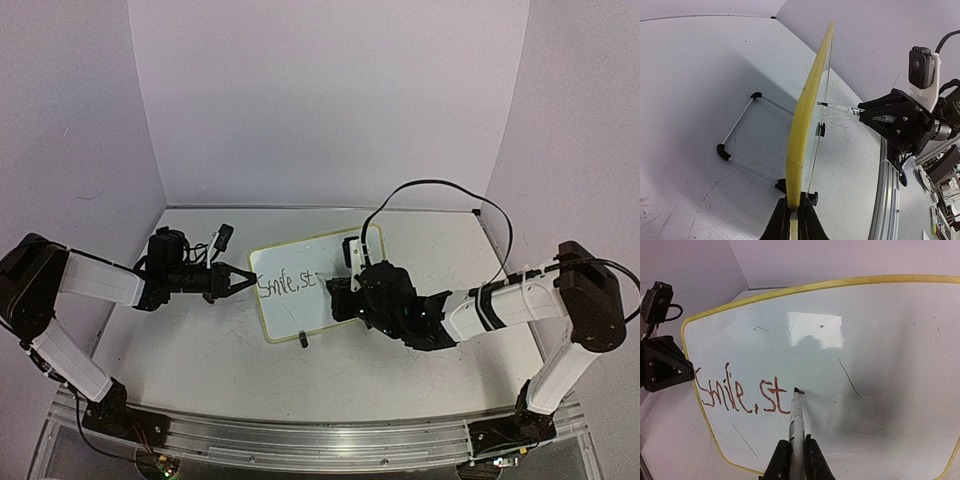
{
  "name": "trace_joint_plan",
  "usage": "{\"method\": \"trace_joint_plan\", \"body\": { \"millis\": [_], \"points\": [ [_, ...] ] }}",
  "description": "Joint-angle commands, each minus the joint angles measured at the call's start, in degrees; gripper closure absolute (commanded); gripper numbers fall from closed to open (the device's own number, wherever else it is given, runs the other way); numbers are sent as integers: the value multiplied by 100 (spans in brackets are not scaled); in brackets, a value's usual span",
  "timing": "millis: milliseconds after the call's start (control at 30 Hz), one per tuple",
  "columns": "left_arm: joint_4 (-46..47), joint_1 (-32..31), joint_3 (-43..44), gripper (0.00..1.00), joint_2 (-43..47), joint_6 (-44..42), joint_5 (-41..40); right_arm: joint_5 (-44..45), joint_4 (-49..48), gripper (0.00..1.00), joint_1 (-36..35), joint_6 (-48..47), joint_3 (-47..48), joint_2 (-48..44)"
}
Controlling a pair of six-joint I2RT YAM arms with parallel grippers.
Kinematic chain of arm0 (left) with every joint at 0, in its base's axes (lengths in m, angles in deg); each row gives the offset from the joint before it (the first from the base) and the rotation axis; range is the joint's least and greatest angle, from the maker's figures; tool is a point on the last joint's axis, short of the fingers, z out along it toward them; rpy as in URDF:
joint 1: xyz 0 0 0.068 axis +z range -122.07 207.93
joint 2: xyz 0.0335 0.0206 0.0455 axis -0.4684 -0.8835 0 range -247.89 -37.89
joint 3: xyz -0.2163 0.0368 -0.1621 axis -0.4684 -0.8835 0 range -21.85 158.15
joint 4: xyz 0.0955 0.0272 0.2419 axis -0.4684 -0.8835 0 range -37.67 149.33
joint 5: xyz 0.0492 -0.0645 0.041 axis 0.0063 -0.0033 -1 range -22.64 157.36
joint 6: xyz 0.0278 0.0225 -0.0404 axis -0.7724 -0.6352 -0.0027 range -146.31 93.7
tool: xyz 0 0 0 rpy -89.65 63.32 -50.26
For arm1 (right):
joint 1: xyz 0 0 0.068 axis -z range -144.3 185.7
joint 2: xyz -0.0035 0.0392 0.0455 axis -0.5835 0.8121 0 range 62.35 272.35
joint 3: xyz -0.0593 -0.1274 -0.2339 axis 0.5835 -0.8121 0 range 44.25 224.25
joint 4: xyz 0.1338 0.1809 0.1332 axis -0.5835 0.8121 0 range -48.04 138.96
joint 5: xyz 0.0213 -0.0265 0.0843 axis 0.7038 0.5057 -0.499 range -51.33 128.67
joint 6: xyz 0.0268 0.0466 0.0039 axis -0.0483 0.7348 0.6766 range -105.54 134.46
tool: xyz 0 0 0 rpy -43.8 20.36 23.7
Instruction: Write a sentence on the whiteboard
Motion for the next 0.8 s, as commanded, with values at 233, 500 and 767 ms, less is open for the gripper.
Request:
{"method": "trace_joint_plan", "body": {
  "millis": [233, 500, 767],
  "points": [
    [-295, -15, 134, 100, 70, -131, -7, -58, 120, 100, -23, 154, -57, 3],
    [-295, -17, 134, 100, 62, -131, -5, -79, 150, 100, -36, 211, -134, -38],
    [-299, -20, 134, 100, 56, -131, 0, -28, 189, 100, -42, 271, -205, -98]
  ]
}}
